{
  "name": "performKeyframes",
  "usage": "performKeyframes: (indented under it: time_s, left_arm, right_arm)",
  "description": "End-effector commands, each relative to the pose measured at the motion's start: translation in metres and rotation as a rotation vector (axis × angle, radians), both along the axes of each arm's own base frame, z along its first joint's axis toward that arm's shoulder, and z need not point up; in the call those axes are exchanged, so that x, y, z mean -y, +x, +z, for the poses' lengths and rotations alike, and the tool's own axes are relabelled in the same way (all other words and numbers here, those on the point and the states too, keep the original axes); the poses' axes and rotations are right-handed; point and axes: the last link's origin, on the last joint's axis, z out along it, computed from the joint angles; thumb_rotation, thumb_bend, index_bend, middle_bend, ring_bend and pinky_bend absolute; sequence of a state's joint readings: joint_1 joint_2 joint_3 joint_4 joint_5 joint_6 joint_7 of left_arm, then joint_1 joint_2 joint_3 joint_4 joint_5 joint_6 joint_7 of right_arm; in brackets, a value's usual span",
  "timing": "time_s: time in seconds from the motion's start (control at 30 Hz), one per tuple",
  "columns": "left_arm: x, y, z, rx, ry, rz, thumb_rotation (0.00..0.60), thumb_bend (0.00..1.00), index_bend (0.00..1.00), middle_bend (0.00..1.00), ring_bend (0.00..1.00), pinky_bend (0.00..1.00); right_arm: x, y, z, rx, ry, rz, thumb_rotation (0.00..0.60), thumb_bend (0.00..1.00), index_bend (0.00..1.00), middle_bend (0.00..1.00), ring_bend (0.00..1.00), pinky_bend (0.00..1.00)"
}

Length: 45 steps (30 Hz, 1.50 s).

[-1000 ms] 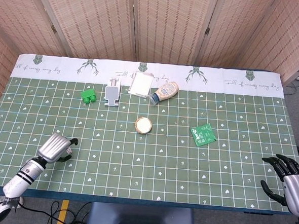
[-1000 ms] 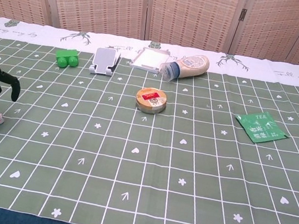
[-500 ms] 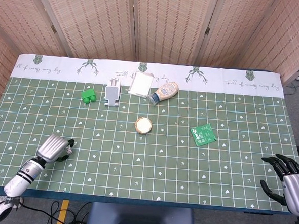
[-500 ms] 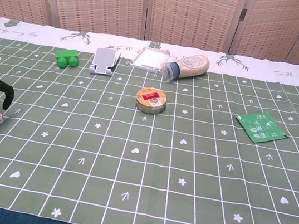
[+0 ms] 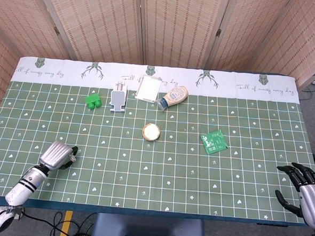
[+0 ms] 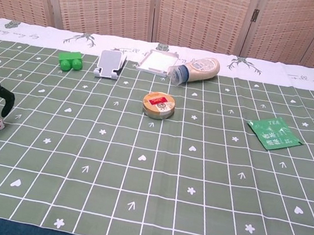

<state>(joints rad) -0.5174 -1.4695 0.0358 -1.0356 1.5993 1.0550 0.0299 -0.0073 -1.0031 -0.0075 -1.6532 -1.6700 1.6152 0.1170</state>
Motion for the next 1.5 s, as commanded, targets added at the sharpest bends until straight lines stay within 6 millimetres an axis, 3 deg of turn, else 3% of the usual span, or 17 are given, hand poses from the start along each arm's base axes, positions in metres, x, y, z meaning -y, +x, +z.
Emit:
performKeyframes:
  time_s: [0.03,0.77,1.1,1.5]
  left_arm:
    - [0.0,0.001,-0.001,-0.003,0.002,-0.004,0.6,0.32,0.51,0.87,0.75,0.79]
    - [-0.005,-0.001,-0.006,-0.014,-0.005,0.018,0.6,0.32,0.55,0.88,0.76,0.79]
    - [-0.004,0.001,-0.009,0.022,-0.009,0.033,0.6,0.4,0.61,0.89,0.77,0.8]
    - [-0.001,0.011,0.015,0.177,0.022,0.085,0.6,0.43,0.62,0.89,0.77,0.8]
  right_arm:
    - [0.0,0.0,0.0,0.0,0.0,-0.001,0.6,0.25,0.28,0.3,0.19,0.21]
    - [-0.001,-0.002,0.0,0.001,-0.004,-0.008,0.6,0.25,0.28,0.3,0.19,0.21]
    - [-0.001,-0.003,0.0,0.002,-0.004,-0.011,0.6,0.25,0.28,0.3,0.19,0.21]
    - [0.0,-0.004,0.001,0.008,-0.008,-0.008,0.6,0.25,0.28,0.3,0.19,0.21]
